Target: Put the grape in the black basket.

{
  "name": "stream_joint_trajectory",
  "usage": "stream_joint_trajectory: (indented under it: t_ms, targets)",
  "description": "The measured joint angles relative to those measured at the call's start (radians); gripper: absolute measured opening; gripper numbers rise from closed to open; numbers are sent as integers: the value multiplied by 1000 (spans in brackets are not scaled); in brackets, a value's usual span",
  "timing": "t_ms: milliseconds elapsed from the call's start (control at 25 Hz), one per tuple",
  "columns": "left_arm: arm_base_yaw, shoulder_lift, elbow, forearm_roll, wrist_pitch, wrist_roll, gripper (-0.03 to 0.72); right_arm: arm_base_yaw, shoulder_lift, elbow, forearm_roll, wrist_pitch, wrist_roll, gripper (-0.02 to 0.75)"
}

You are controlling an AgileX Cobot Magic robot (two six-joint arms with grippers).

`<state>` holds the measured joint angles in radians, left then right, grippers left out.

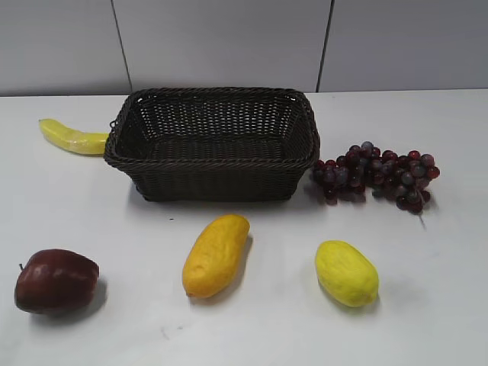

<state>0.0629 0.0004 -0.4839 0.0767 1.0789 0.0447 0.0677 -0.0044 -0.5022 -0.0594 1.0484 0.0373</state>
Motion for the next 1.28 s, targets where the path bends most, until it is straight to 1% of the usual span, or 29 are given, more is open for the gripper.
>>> stream_joint_trajectory:
  t_ms: [680, 880, 1280]
  targets:
    - [0, 0, 0, 0, 0, 0, 228, 0, 26, 0, -17, -3, 0, 434]
    - [0, 0, 0, 0, 0, 0, 228, 0, 179, -34, -19, -34, -1, 434]
    - [0, 0, 0, 0, 0, 0, 228, 0, 629, -167, 9, -106, -1, 433]
